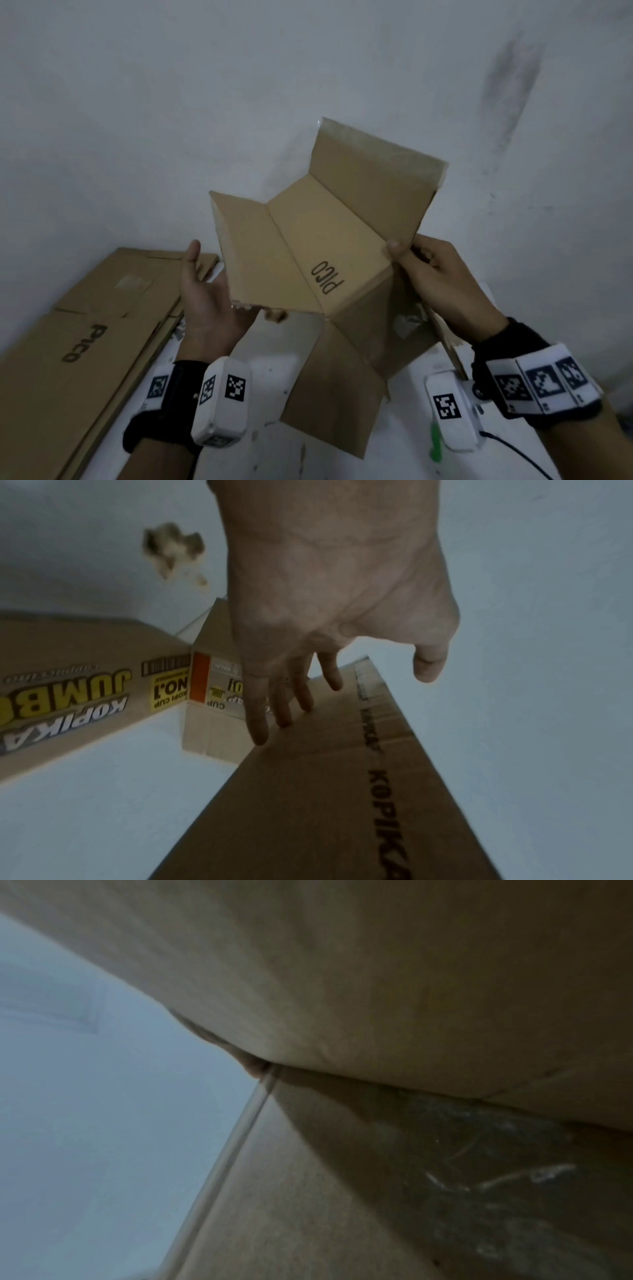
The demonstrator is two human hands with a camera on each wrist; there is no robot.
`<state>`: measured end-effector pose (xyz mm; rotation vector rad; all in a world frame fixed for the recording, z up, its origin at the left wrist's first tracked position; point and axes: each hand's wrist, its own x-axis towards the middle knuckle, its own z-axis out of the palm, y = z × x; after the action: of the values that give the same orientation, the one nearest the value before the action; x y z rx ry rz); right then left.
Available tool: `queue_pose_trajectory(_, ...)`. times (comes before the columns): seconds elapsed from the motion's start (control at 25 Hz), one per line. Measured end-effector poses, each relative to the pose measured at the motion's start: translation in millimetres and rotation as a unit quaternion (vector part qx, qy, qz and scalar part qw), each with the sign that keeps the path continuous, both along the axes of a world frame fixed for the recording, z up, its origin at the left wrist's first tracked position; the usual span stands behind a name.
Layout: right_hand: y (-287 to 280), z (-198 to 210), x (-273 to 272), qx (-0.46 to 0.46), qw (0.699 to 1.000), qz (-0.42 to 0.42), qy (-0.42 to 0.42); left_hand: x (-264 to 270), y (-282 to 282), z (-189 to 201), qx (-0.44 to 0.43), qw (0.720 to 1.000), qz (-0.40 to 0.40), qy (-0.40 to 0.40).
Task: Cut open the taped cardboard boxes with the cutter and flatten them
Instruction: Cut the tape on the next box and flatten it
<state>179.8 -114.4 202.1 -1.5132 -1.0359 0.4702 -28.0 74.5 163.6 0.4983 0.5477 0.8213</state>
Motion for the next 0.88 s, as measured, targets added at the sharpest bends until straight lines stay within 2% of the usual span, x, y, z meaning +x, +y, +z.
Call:
queue_pose_trajectory(0.12, -0.4, 14.9, 8.7, 0.016, 0.999, 0.012, 0.032, 5.7, 1.6, 8.0, 0.005, 1.000, -0.001, -0.008)
queue_pose_trajectory(0.2, 3.7, 13.4, 16.9, 0.001, 1.000, 0.003, 0.017, 7.4, 4.0, 11.0, 0.021, 0.999, -0.031, -0.004)
queue_pose_trajectory(0.32, 13.4, -4.2, 30.9, -0.039, 0.998, -0.048, -0.023, 6.9, 9.7, 10.2, 0.034, 0.998, -0.062, 0.001)
queue_pose_trajectory(0.44, 23.6, -24.1, 36.7, -0.057, 0.995, -0.077, 0.008, 3.2, 14.4, 6.6, 0.042, 0.997, -0.065, -0.007)
queue_pose_trajectory(0.68, 42.3, -57.7, 34.1, -0.105, 0.988, -0.088, 0.073, -1.8, 24.9, -9.2, 0.018, 0.999, -0.036, 0.031)
queue_pose_trajectory(0.88, 61.2, -89.5, 25.3, -0.174, 0.981, -0.079, 0.044, -4.8, 49.6, -38.7, -0.001, 0.995, -0.039, 0.090)
